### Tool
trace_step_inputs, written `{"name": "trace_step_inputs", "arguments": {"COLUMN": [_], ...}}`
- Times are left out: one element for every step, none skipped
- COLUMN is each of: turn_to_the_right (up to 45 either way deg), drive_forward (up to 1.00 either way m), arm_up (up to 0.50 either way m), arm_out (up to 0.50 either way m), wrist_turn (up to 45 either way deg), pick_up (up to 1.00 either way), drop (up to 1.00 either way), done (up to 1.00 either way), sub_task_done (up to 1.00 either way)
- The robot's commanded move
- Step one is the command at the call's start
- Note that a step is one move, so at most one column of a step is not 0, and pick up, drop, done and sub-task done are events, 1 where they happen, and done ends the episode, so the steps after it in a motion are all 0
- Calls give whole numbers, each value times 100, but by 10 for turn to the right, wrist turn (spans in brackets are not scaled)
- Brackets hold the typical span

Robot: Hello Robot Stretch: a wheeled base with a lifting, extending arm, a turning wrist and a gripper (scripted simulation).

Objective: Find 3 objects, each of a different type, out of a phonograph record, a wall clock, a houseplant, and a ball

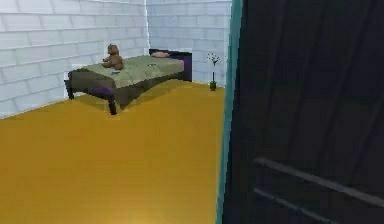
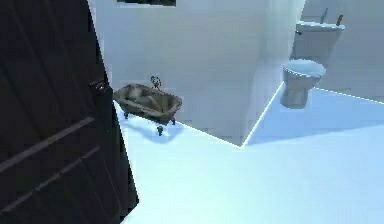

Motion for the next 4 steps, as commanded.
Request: {"name": "trace_step_inputs", "arguments": {"turn_to_the_right": [330,0,-450,-300], "drive_forward": [0,30,0,0], "arm_up": [0,0,0,0], "arm_out": [0,0,0,0], "wrist_turn": [0,0,0,0], "pick_up": [0,0,0,0], "drop": [0,0,0,0], "done": [0,0,0,0], "sub_task_done": [0,0,0,0]}}
